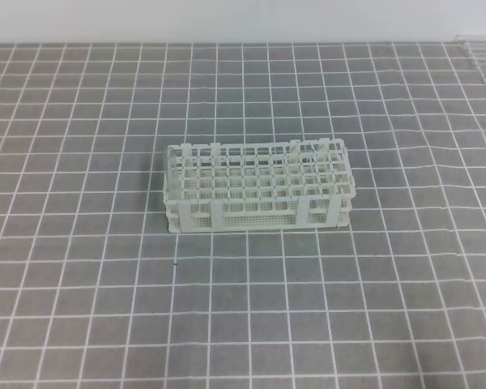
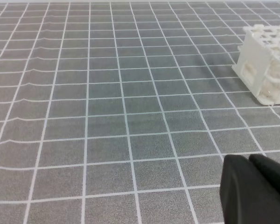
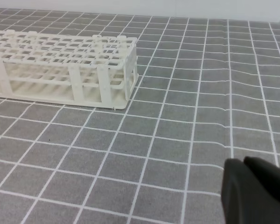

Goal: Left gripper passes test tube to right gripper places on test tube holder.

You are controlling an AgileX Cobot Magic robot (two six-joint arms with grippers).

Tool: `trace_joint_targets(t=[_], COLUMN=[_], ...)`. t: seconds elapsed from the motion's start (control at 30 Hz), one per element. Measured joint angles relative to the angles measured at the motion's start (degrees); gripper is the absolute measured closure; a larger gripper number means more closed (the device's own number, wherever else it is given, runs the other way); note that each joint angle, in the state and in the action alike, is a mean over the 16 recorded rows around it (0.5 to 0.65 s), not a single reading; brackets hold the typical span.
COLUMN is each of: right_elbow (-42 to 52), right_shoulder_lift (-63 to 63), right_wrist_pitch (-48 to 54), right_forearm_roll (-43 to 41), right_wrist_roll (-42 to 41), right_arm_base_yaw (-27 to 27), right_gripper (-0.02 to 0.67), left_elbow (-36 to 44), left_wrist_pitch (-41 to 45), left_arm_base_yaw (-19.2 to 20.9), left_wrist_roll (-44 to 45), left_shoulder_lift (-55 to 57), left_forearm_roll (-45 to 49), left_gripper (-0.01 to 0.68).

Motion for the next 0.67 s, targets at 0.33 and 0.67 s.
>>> trace_joint_targets(t=[0.33,0.67], right_elbow=[0.0,0.0], right_shoulder_lift=[0.06,0.06], right_wrist_pitch=[0.0,0.0], right_forearm_roll=[0.07,0.1], right_wrist_roll=[0.0,0.0], right_arm_base_yaw=[-0.01,-0.31], right_gripper=[0.662,0.662], left_elbow=[0.1,0.17], left_wrist_pitch=[-0.1,-0.19], left_arm_base_yaw=[0.0,0.01], left_wrist_roll=[0.07,0.11], left_shoulder_lift=[-0.26,-0.37], left_forearm_roll=[0.0,0.01], left_gripper=[0.674,0.674])
